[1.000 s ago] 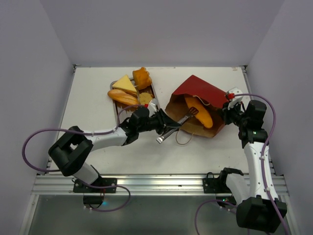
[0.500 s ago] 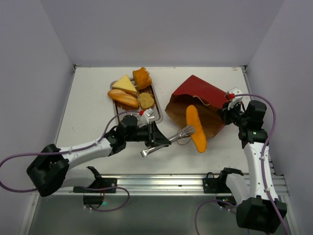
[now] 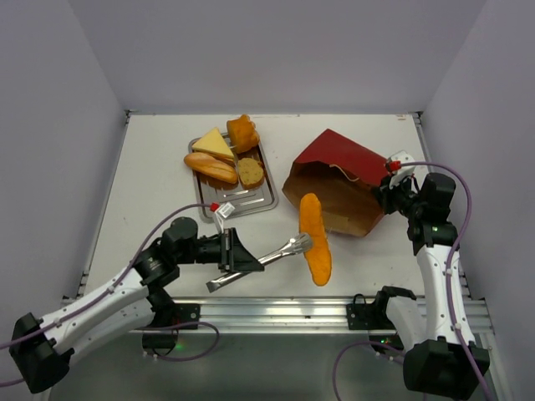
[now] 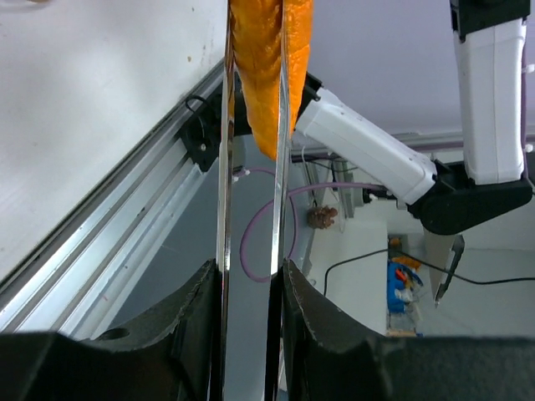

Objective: Take the fake bread out of the paper bag

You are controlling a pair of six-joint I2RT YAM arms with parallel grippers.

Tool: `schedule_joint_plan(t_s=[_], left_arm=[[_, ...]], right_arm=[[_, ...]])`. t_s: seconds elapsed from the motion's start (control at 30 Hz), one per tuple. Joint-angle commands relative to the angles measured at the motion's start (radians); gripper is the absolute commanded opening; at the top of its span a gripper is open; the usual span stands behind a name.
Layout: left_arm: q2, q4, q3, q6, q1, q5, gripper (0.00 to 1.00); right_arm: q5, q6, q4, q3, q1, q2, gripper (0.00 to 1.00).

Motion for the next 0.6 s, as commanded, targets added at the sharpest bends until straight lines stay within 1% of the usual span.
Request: schedule_joint_plan(t_s=[0.0, 0.07, 0.13, 0.23, 0.27, 0.3, 0.33, 0.37, 0.43, 0.47, 0.5, 0.57], left_arm=[[-0.132, -0.151, -0.003, 0.007, 0.033, -0.054, 0.0], [-0.207, -0.217, -0.001, -0.019, 0.073, -0.089, 0.0], [-0.244, -0.276, 0.014, -0.038, 0.116, -0.16, 0.0], [-0.261, -0.31, 0.027, -0.106, 0.15, -0.283, 0.0], [-0.264, -0.31, 0.025, -0.164, 0.154, -0.312, 0.0], [-0.264, -0.296, 0.021, -0.192, 0.157, -0.374, 0.0], [-0.266, -0.29, 0.008, -0.223, 0.157, -0.405, 0.0], [-0.269, -0.293, 0.002, -0.287, 0.157, -0.472, 0.0], [-0.28, -0.285, -0.015, -0.341, 0.157, -0.534, 0.0], [-0.293, -0.296, -0.021, -0.404, 0.157, -0.606, 0.0], [-0.303, -0.319, -0.025, -0.432, 0.157, -0.628, 0.0], [-0.336, -0.351, -0.027, -0.501, 0.157, -0.749, 0.0]], right_arm=[[-0.031, 0.002, 0.033, -0.001, -0.003, -0.017, 0.0], [-0.03, 0.003, 0.035, -0.002, -0.003, -0.018, 0.0], [-0.031, 0.003, 0.036, -0.002, -0.005, -0.018, 0.0], [-0.033, 0.003, 0.036, -0.002, -0.005, -0.017, 0.0], [-0.03, 0.003, 0.036, -0.002, -0.003, -0.02, 0.0], [-0.03, 0.003, 0.038, -0.002, -0.003, -0.02, 0.0], [-0.027, 0.002, 0.038, -0.002, -0.003, -0.021, 0.0], [-0.028, 0.003, 0.036, -0.002, -0.003, -0.021, 0.0], [-0.027, 0.002, 0.036, -0.002, -0.005, -0.023, 0.0], [-0.027, 0.0, 0.036, -0.002, -0.003, -0.021, 0.0], [-0.027, 0.0, 0.036, -0.002, -0.003, -0.021, 0.0], [-0.028, -0.004, 0.036, -0.004, -0.003, -0.02, 0.0]])
